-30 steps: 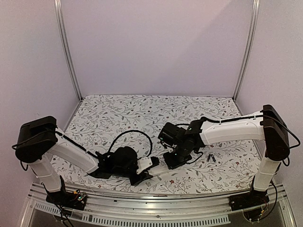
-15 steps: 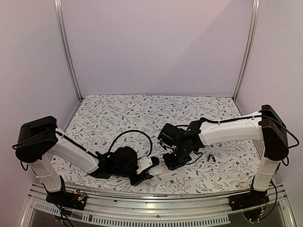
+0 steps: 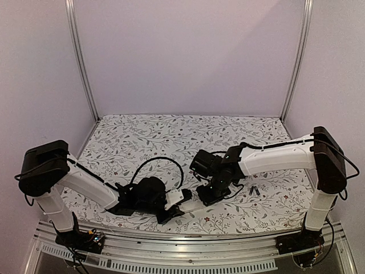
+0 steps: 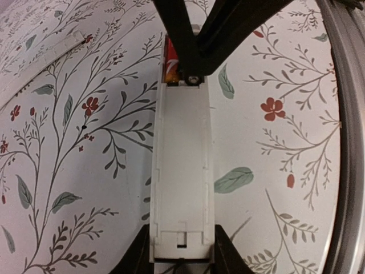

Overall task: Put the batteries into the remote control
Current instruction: Load the battery into the battery compartment.

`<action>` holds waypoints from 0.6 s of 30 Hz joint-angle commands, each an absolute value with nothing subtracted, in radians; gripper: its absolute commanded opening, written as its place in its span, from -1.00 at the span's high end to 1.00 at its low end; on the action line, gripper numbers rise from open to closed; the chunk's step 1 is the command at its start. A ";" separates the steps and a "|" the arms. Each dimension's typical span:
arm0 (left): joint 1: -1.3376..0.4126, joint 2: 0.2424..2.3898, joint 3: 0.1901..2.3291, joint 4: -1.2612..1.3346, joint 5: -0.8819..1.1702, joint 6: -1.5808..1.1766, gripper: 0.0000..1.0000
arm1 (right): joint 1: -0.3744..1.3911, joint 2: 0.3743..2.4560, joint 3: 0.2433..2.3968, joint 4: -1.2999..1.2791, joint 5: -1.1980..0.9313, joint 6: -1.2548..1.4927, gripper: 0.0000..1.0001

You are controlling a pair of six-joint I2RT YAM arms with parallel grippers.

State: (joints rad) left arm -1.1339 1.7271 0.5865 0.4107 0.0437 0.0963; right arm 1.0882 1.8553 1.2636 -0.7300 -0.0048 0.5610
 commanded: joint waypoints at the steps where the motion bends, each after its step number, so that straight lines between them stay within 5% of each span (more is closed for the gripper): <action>1: -1.131 1.750 0.605 0.392 0.060 0.093 0.49 | 1.097 1.902 1.266 -0.758 0.038 0.572 0.80; 18: -1.131 1.752 0.602 0.382 0.061 0.100 0.50 | 1.067 1.936 1.246 -0.802 0.101 0.620 0.83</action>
